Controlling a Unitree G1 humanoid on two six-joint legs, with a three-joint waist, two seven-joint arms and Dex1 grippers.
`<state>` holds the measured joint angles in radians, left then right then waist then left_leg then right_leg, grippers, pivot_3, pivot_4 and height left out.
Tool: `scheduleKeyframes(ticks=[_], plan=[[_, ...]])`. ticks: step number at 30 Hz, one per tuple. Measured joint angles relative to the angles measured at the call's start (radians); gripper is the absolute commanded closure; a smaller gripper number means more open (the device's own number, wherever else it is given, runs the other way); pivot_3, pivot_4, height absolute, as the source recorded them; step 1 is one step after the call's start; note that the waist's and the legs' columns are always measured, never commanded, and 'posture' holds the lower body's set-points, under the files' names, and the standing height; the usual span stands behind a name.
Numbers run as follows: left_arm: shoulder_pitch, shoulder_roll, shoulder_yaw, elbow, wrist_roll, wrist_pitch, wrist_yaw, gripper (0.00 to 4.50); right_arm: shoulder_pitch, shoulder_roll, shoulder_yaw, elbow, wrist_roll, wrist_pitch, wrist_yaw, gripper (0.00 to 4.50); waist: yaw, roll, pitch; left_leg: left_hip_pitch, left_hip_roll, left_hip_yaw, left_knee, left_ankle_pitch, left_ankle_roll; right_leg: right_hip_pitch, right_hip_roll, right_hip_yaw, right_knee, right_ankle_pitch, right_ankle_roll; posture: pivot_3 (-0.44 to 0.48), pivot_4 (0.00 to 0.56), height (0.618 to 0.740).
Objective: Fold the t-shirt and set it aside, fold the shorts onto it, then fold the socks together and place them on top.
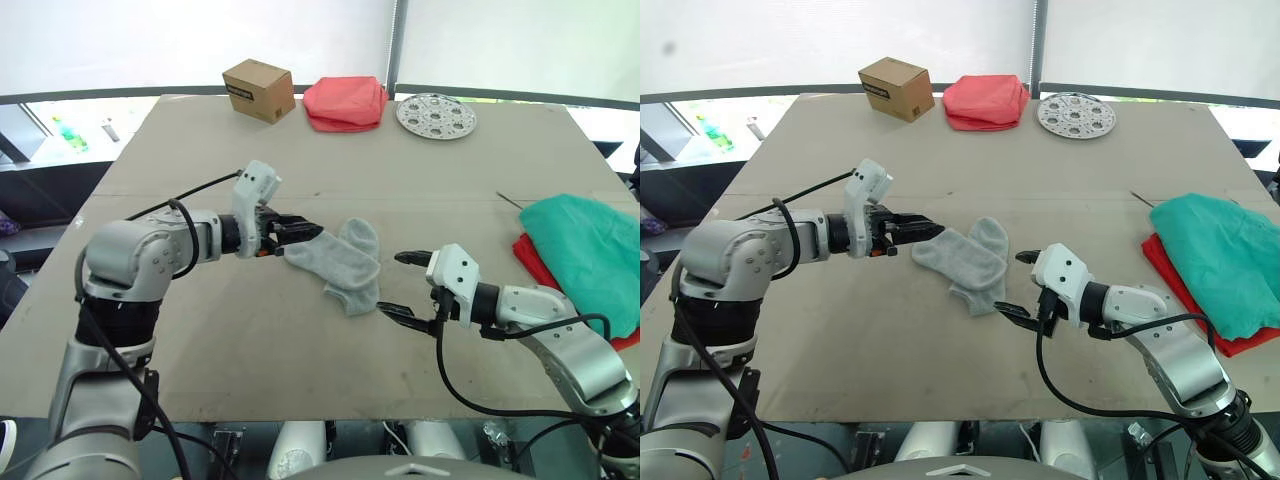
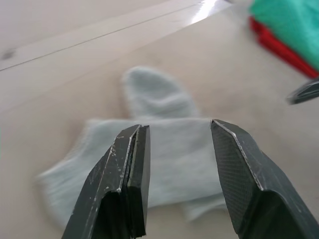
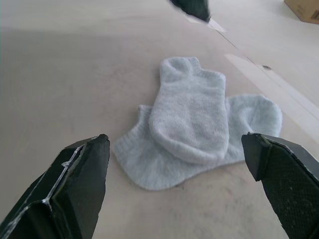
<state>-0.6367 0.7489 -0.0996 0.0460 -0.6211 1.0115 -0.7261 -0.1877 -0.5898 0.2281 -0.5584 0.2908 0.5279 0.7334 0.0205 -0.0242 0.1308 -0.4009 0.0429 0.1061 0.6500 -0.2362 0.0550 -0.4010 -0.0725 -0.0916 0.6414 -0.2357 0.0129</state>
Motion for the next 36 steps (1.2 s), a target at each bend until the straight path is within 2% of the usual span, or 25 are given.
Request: scheduleKeyframes(ticks=[4,8,11,15,18,20,21,25,29,30,31,33,36], plan=[[-0.087,-0.039,-0.109,0.264,0.200,-0.207,-0.054,2.35,-0.003,0.000,0.000,-0.003,-0.008,-0.001,0.001,0.00,-0.002,-0.001,0.000,-0.002,0.000,0.000,0.001,-0.002,0.003,-0.001,-0.001,0.000,0.000,0.000,0.000,0.000,0.150,0.740],[-0.113,-0.085,-0.166,0.377,0.336,-0.357,-0.059,2.35,0.001,-0.006,-0.004,-0.015,-0.009,0.013,-0.004,0.00,-0.006,-0.001,0.000,-0.005,0.001,0.000,0.001,0.000,0.000,-0.003,0.000,0.000,0.000,0.002,0.003,0.000,0.150,0.740],[-0.113,-0.094,-0.180,0.396,0.394,-0.435,-0.087,2.35,0.009,-0.016,-0.012,-0.025,-0.009,0.023,-0.009,0.00,-0.006,-0.001,0.000,-0.006,0.002,0.000,0.001,0.000,0.000,-0.003,0.001,-0.001,0.000,0.002,0.003,0.000,0.150,0.740],[-0.072,-0.090,-0.173,0.343,0.413,-0.445,-0.152,2.35,0.016,-0.023,-0.019,-0.055,-0.001,0.045,-0.018,0.00,-0.007,-0.001,0.000,-0.005,0.002,0.000,0.001,-0.002,0.004,-0.003,0.000,0.000,0.000,0.002,0.003,0.000,0.150,0.740],[-0.057,-0.091,-0.146,0.325,0.406,-0.407,-0.185,3.21,0.016,-0.025,-0.032,-0.057,0.007,0.057,-0.019,0.00,-0.007,-0.001,0.000,-0.005,0.002,0.000,0.002,-0.003,0.005,-0.003,0.000,0.000,0.000,0.002,0.004,0.000,0.150,0.740],[-0.042,-0.087,-0.122,0.316,0.400,-0.382,-0.191,4.21,0.016,-0.028,-0.032,-0.056,0.010,0.057,-0.017,0.00,-0.008,-0.001,0.000,-0.005,0.002,0.000,0.002,-0.003,0.005,-0.003,-0.001,0.000,0.000,0.002,0.004,0.000,0.150,0.740],[-0.032,-0.082,-0.103,0.307,0.399,-0.368,-0.192,4.48,0.016,-0.028,-0.032,-0.056,0.010,0.057,-0.015,0.00,-0.009,-0.001,-0.001,-0.005,0.002,0.000,0.002,-0.003,0.005,-0.003,-0.001,0.000,0.000,0.002,0.004,0.000,0.150,0.740],[0.020,-0.061,-0.067,0.231,0.390,-0.315,-0.189,4.48,0.010,-0.027,-0.029,-0.054,0.011,0.055,-0.013,0.00,-0.016,0.000,0.000,-0.005,0.004,0.000,0.001,-0.003,0.004,-0.004,0.000,0.001,0.000,0.002,0.004,0.000,0.150,0.740],[0.215,-0.008,0.111,-0.001,0.303,-0.125,-0.120,4.48,0.008,-0.023,-0.027,-0.041,0.010,0.047,-0.001,0.00,-0.037,-0.001,0.000,-0.001,0.004,-0.001,-0.002,-0.003,0.003,-0.004,0.001,0.006,0.001,0.002,0.005,0.000,0.150,0.740],[0.259,-0.008,0.162,-0.049,0.273,-0.075,-0.104,3.84,0.005,-0.019,-0.024,-0.033,0.009,0.041,0.002,0.00,-0.036,-0.001,0.000,-0.001,0.004,-0.001,-0.002,-0.003,0.003,-0.004,0.001,0.006,0.001,0.000,0.007,0.000,0.150,0.740],[0.283,-0.008,0.194,-0.076,0.248,-0.038,-0.098,3.79,0.004,-0.017,-0.020,-0.024,0.008,0.036,0.003,0.00,-0.033,0.000,0.000,-0.001,0.004,-0.001,-0.002,-0.003,0.003,-0.003,0.001,0.005,0.001,0.000,0.007,0.000,0.150,0.740],[0.318,-0.010,0.269,-0.128,0.183,0.024,-0.098,2.97,-0.002,-0.006,-0.010,-0.010,0.008,0.030,0.006,0.00,-0.027,-0.001,0.001,-0.001,0.004,-0.002,-0.001,-0.004,0.003,-0.003,0.000,0.004,0.000,-0.001,0.007,0.000,0.150,0.740],[0.326,-0.005,0.324,-0.178,0.155,0.043,-0.074,1.88,-0.021,0.001,0.003,0.013,0.007,0.008,0.027,0.00,-0.019,-0.001,0.002,-0.001,0.002,-0.002,-0.001,-0.004,0.003,-0.003,-0.003,0.004,0.000,-0.002,0.004,0.000,0.150,0.740]])
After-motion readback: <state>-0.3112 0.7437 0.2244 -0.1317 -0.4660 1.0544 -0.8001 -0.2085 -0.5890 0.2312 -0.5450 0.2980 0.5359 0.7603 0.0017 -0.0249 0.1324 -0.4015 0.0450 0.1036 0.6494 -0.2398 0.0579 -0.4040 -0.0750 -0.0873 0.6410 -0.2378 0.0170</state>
